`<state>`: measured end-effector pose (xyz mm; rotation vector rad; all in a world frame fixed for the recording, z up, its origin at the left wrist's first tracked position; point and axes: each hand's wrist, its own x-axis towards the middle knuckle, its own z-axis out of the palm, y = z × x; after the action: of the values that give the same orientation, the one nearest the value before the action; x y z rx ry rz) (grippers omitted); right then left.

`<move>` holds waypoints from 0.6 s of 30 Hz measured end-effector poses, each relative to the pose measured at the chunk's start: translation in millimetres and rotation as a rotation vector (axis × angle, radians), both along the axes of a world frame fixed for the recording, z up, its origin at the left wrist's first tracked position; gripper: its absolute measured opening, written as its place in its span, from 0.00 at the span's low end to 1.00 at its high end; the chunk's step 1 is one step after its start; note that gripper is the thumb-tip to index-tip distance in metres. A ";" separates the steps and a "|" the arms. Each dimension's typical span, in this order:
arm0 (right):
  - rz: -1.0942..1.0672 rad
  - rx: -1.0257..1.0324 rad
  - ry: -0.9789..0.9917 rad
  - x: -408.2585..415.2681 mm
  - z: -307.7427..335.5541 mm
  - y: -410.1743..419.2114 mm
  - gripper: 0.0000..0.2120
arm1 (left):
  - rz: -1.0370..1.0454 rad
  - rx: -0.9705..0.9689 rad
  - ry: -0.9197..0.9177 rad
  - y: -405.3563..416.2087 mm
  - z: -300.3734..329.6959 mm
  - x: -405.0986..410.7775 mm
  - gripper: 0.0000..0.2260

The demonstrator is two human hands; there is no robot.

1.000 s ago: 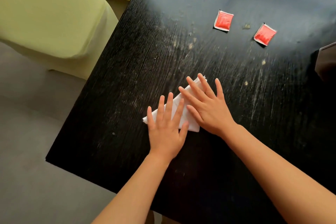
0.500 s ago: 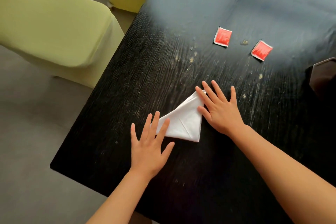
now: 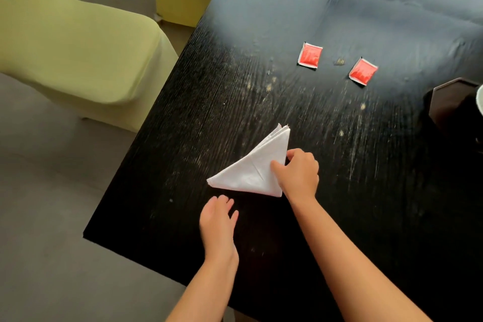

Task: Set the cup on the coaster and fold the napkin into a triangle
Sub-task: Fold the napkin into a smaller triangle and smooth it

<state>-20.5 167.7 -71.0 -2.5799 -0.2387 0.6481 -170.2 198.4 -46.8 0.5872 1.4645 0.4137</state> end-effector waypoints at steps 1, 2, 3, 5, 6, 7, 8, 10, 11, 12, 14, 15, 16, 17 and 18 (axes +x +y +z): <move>-0.025 0.020 0.014 -4.4 2.5 3.7 0.12 | -0.015 -0.029 -0.026 1.3 2.5 4.0 0.18; -0.052 0.049 0.029 -8.0 4.3 6.6 0.13 | -0.035 -0.045 -0.044 3.4 3.6 7.5 0.16; -0.082 0.084 0.057 -11.0 5.5 9.1 0.14 | -0.050 -0.058 -0.057 5.8 3.8 10.7 0.13; -0.149 0.141 0.144 -14.5 8.7 11.3 0.20 | -0.056 -0.095 -0.083 11.4 3.6 15.5 0.08; -0.185 0.178 0.212 -16.0 9.8 12.1 0.20 | -0.051 -0.122 -0.102 14.0 3.6 16.9 0.05; -0.214 0.235 0.273 -16.6 10.0 11.8 0.16 | -0.043 -0.151 -0.125 16.3 2.9 18.0 0.04; -0.237 0.304 0.315 -16.7 11.5 10.9 0.07 | -0.030 -0.182 -0.152 18.2 1.4 18.6 0.03; -0.256 0.427 0.363 -18.4 18.3 9.1 0.04 | -0.002 -0.251 -0.199 22.2 -2.1 17.9 0.03; -0.255 0.473 0.380 -18.9 22.1 7.9 0.03 | 0.007 -0.287 -0.225 24.5 -3.2 17.2 0.04; -0.248 0.509 0.391 -19.1 26.9 6.8 0.01 | 0.015 -0.320 -0.256 26.1 -4.2 17.0 0.08; -0.236 0.596 0.422 -21.4 39.0 4.6 0.03 | 0.022 -0.376 -0.314 29.4 -4.1 16.8 0.14; -0.254 0.653 0.453 -23.0 44.6 3.9 0.05 | 0.027 -0.394 -0.339 31.1 -2.4 17.5 0.16; -0.276 0.703 0.473 -24.8 51.9 3.3 0.07 | 0.027 -0.405 -0.367 33.2 1.1 18.0 0.16; -0.294 0.743 0.475 -26.7 58.8 2.4 0.08 | 0.019 -0.410 -0.411 35.4 5.4 19.0 0.16; -0.310 0.770 0.468 -28.4 65.2 1.7 0.08 | -0.002 -0.405 -0.458 37.9 11.5 19.6 0.16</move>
<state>-48.9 169.4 -5.8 -1.6344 0.0642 0.8177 -150.6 236.4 -35.4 0.1520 1.0635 0.2190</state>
